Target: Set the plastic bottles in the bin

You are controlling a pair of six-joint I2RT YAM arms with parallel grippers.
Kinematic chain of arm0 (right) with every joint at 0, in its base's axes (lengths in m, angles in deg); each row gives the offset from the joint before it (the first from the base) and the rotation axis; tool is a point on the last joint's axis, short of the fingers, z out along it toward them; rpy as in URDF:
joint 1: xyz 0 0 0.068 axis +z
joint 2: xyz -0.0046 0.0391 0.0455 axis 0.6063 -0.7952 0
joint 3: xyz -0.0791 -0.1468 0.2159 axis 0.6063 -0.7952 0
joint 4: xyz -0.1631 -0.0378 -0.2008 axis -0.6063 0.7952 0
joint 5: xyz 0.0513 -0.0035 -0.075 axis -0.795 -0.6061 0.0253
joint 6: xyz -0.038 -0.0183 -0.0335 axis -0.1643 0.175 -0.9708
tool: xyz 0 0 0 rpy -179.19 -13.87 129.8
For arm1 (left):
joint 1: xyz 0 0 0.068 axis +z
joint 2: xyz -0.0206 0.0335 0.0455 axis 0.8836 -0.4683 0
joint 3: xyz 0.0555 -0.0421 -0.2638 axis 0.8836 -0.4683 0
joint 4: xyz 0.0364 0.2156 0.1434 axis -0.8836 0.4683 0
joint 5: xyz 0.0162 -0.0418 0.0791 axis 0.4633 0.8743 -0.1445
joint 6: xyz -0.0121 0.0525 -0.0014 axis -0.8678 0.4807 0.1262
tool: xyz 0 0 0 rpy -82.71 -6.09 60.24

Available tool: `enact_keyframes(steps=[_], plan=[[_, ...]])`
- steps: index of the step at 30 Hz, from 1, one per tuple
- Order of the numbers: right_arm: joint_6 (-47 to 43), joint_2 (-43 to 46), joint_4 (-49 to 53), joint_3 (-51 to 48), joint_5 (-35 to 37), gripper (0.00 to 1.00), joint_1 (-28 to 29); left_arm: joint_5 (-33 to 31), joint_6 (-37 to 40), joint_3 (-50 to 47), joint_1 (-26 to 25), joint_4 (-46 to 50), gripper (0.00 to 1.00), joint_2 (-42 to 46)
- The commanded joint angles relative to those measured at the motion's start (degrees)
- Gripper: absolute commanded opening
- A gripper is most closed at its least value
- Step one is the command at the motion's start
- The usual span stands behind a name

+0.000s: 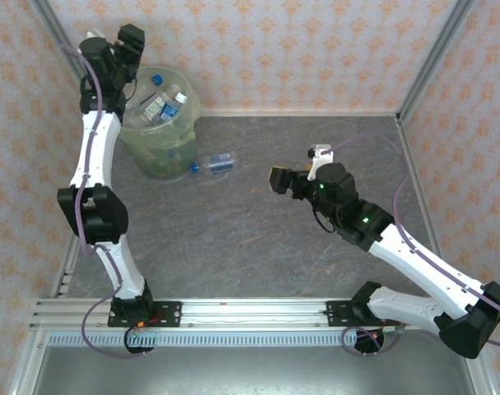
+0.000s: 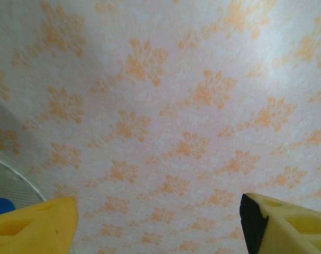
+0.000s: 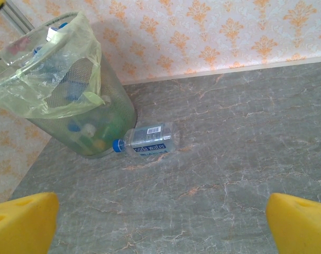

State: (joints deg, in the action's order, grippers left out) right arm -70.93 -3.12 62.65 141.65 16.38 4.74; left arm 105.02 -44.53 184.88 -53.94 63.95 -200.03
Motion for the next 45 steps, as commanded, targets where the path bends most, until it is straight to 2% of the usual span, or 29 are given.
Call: enact_keyframes(steps=[1,7,16,24,26,29,31,37,45], plan=[[0.83,1.28,0.06,-0.68,0.1,1.0,0.21,2.61,-1.16,2.55,-0.94,-3.06,0.79,-4.04],[1.12,2.27,-0.03,-1.59,0.57,1.0,0.21,0.66,1.83,0.48,-0.28,0.6,0.79,-4.3],[0.5,1.54,-0.71,-1.41,0.16,1.0,0.21,-1.07,1.53,-9.01,1.5,-1.67,0.79,2.57],[0.87,1.04,-1.52,-1.32,-1.06,1.0,0.21,2.22,2.67,-3.25,0.85,1.42,0.81,5.77],[1.22,0.88,-1.68,-1.35,-1.25,1.0,0.21,2.21,4.82,-2.16,0.32,3.54,0.85,7.09],[1.87,0.52,-2.03,-1.54,-1.25,1.0,0.21,1.82,8.48,-2.6,-0.71,6.28,0.97,9.86],[2.33,-0.15,-2.32,-1.57,-1.16,1.0,0.21,1.31,10.56,-4.34,-1.64,7.53,0.99,12.17],[3.57,-5.76,-3.91,0.45,-2.26,1.0,0.17,-0.23,15.66,-14.61,-4.74,8.24,0.99,21.21],[4.66,-20.71,-7.35,7.15,-6.51,1.0,-0.2,-4.19,21.33,-28.36,-7.21,11.28,0.99,34.39]])
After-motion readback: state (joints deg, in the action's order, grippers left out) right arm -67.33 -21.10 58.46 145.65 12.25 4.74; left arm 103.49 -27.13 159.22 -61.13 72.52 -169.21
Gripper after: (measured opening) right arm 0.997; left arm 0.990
